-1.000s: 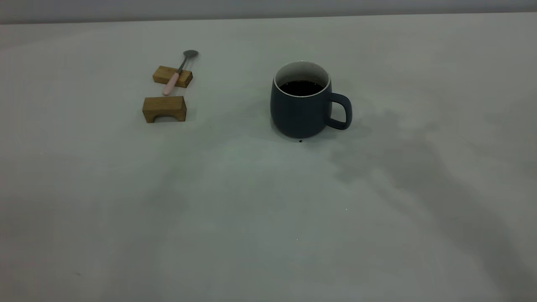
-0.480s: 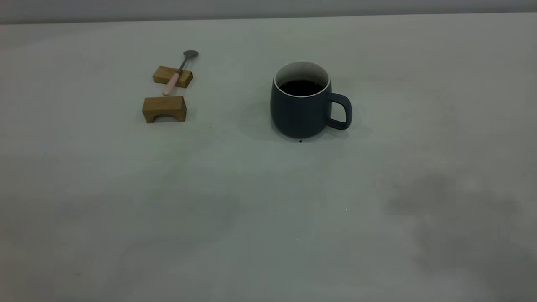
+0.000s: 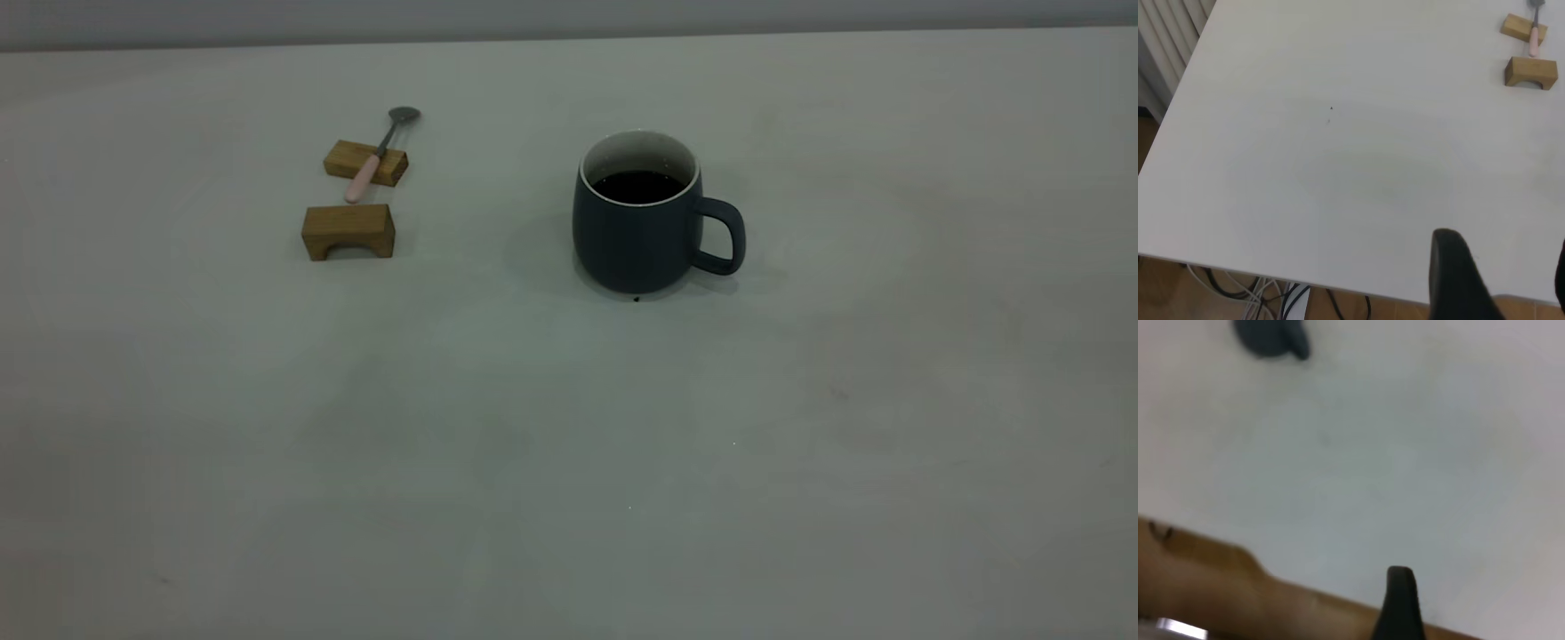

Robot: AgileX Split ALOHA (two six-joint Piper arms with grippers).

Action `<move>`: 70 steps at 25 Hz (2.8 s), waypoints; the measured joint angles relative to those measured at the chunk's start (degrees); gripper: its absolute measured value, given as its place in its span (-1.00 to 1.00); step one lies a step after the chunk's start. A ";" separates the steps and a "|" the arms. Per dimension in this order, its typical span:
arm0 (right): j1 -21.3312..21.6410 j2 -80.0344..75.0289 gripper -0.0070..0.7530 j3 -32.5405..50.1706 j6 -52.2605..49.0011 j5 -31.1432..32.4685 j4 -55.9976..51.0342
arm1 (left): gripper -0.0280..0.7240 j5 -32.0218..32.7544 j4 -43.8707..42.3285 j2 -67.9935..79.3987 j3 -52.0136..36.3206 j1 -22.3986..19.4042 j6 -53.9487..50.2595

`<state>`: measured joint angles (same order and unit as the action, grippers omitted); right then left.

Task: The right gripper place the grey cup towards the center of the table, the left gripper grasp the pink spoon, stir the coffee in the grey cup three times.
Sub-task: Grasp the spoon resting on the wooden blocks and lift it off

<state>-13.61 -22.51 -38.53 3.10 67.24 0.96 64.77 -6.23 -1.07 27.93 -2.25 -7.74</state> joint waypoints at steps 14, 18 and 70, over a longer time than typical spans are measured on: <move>7.57 20.61 0.75 11.68 -0.30 -2.62 -0.22 | 0.23 0.00 0.00 0.00 0.00 0.00 0.00; 7.76 21.35 0.72 11.68 -0.43 -2.62 -0.22 | 0.23 0.00 0.00 0.00 0.00 0.00 0.00; 7.81 21.41 -0.36 11.68 -0.43 -2.62 -0.22 | 0.84 -27.27 2.10 78.82 26.61 1.94 0.60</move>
<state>-5.80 -1.10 -26.85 2.67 64.62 0.75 37.51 -4.13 77.75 54.54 -0.32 -7.14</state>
